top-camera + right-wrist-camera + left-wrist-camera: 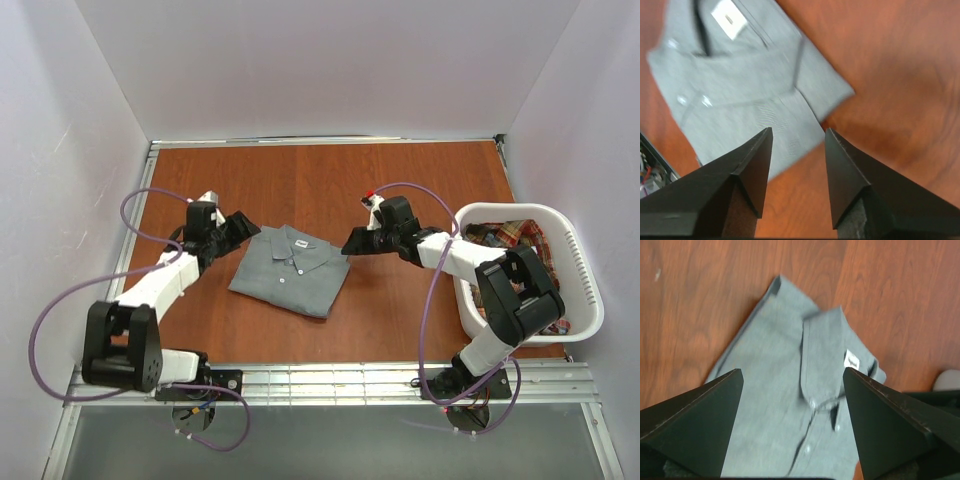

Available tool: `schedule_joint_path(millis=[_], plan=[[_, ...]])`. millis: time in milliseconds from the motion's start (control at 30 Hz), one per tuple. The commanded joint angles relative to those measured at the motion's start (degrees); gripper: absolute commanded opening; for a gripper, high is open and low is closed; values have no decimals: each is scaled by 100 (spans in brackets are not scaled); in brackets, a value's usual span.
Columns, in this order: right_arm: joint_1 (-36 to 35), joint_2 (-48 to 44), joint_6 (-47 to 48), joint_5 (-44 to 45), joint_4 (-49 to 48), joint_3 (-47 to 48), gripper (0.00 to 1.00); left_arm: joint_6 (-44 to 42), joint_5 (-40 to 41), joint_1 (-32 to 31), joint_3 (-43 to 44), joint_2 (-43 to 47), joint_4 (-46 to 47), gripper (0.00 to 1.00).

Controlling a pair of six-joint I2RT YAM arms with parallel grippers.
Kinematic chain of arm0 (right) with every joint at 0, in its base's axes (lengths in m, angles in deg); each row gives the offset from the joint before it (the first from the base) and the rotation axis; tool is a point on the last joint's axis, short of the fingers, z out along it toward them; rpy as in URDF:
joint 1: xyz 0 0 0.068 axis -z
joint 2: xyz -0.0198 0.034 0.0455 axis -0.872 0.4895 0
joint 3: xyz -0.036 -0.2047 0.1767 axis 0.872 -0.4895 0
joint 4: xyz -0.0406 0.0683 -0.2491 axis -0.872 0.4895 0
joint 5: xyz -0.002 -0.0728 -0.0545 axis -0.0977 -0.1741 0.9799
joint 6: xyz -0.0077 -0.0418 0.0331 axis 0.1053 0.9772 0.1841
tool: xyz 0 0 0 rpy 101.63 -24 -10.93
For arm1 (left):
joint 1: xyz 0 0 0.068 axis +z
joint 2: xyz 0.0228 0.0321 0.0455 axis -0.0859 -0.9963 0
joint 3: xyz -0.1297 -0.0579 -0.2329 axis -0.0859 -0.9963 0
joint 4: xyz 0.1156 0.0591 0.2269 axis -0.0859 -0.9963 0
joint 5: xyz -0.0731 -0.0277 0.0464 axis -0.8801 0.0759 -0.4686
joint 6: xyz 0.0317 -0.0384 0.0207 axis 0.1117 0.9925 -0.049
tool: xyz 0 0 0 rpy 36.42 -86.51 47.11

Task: Fold and stack the long sleeve shirts
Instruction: Fold the shirt

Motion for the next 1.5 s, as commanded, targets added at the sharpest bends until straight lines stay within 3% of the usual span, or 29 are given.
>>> schedule_joint_path(millis=[0,300,467,733,1033,1233,1467], plan=[[-2,36,296,37,786,-102,39,-671,-134,28,677,-658,146,77],[7,282,217,-86,716,-120,38,-1050,-12,-613,1822,-1644,287,71],[190,169,366,-33,698,-85,36,-1646,584,-1939,1797,-1460,112,71],[719,800,841,-1035,857,574,32,-2720,1833,-3574,1374,-1231,85,70],[736,1583,771,-1668,690,1119,33,-3300,1860,-4242,1926,-1898,-20,66],[736,1856,788,-1703,637,1207,33,-3301,2413,-4630,2314,-2540,-213,58],[728,2014,780,-1738,567,1181,13,-3274,3116,-4868,2718,-3094,-450,52]])
